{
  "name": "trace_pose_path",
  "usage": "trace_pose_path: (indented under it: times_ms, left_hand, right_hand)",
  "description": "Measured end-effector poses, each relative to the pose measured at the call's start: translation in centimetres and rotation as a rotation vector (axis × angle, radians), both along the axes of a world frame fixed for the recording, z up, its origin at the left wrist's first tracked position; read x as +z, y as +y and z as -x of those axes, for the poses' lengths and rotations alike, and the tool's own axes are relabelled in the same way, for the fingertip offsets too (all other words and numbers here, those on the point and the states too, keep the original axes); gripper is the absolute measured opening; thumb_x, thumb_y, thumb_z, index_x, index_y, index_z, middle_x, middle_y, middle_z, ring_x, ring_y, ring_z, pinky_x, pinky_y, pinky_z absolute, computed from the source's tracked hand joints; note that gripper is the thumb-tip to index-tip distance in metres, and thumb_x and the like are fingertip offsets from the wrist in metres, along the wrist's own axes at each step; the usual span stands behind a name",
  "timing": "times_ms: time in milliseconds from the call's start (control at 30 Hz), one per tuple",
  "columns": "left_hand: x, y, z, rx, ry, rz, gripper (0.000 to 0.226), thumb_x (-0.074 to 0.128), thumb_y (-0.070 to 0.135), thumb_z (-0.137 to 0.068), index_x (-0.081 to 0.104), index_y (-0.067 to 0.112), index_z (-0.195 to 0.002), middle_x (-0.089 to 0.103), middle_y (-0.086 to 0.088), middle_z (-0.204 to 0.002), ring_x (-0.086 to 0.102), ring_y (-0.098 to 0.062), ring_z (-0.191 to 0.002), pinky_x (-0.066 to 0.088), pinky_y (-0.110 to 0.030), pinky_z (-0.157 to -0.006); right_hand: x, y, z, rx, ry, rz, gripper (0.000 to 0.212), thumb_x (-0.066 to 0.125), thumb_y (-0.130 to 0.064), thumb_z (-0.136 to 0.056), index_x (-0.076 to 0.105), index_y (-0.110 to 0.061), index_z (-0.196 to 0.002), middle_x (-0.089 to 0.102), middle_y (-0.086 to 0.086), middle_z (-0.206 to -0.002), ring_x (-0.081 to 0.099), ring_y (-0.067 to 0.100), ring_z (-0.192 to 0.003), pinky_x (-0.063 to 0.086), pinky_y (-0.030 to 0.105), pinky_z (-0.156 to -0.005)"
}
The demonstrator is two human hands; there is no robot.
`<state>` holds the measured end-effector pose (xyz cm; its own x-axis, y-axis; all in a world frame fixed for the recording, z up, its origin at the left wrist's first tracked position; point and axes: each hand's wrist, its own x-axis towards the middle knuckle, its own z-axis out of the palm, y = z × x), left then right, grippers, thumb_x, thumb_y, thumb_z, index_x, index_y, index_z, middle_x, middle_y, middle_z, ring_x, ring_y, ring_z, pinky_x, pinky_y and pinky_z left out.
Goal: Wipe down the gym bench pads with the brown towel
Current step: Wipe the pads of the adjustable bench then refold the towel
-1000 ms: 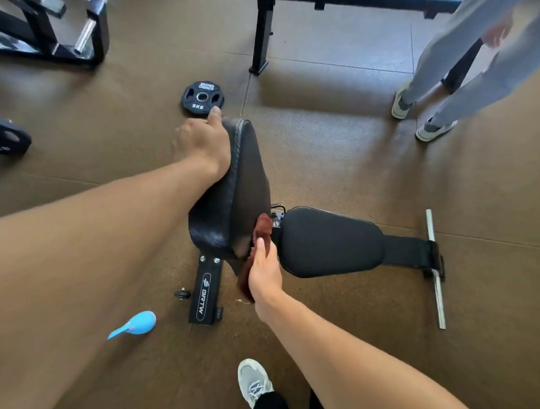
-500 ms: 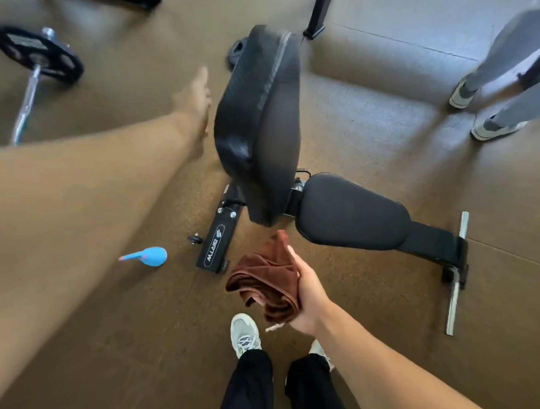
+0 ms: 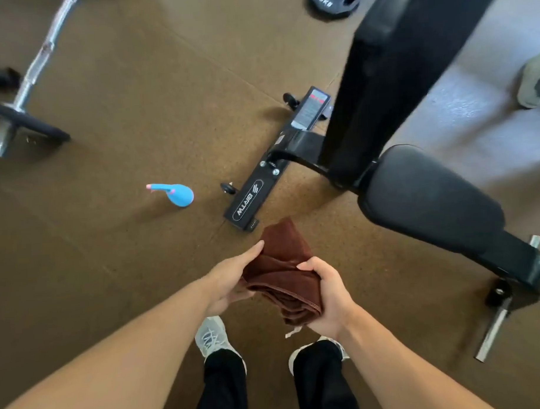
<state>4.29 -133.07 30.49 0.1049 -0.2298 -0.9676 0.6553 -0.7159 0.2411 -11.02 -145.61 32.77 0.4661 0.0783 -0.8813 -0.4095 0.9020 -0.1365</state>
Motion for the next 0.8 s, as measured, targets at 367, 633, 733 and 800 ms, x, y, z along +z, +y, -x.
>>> trace_pose_path:
  times_ms: [367, 633, 733, 800]
  left_hand:
    - [-2.2, 17.7, -7.1, 0.739, -0.428, -0.116, 0.052, 0.075, -0.002, -0.083, 0.065, 0.028, -0.124, 0.068, 0.006, -0.111, 0.066, -0.011, -0.103, 0.052, -0.025, -0.088]
    - [1.2, 28.0, -10.4, 0.523, -0.447, -0.036, 0.037, 0.069, 0.0, -0.085, 0.078, 0.03, -0.105, 0.078, 0.009, -0.097, 0.072, -0.007, -0.095, 0.054, -0.016, -0.076]
    - [0.7, 29.7, -10.0, 0.431, -0.495, -0.044, 0.038, 0.069, -0.002, -0.086, 0.076, 0.03, -0.106, 0.078, 0.012, -0.098, 0.072, -0.005, -0.097, 0.055, -0.018, -0.084]
    - [0.3, 30.5, -9.9, 0.465, -0.517, -0.053, 0.04, 0.07, -0.003, -0.086, 0.075, 0.03, -0.108, 0.078, 0.012, -0.099, 0.072, -0.004, -0.096, 0.057, -0.025, -0.089]
  right_hand:
    - [-5.0, 15.3, -11.9, 0.223, 0.232, 0.314, 0.04, 0.047, -0.002, -0.088, 0.07, -0.017, -0.116, 0.077, 0.012, -0.109, 0.071, 0.034, -0.092, 0.06, 0.045, -0.074]
    - [-6.4, 22.9, -17.7, 1.044, 0.027, 0.728, 0.072, 0.068, -0.001, -0.089, 0.045, -0.041, -0.144, 0.045, -0.019, -0.146, 0.055, 0.001, -0.11, 0.046, 0.017, -0.086]
    - [-6.0, 24.5, -21.0, 1.277, -0.415, 0.928, 0.089, 0.074, -0.005, -0.089, 0.033, -0.044, -0.158, 0.031, -0.026, -0.155, 0.02, -0.001, -0.146, 0.026, 0.023, -0.117]
    - [-6.6, 25.6, -22.9, 1.416, -0.654, 1.011, 0.077, 0.08, -0.015, -0.087, 0.046, -0.036, -0.153, 0.038, -0.018, -0.159, 0.014, 0.005, -0.155, 0.015, 0.034, -0.128]
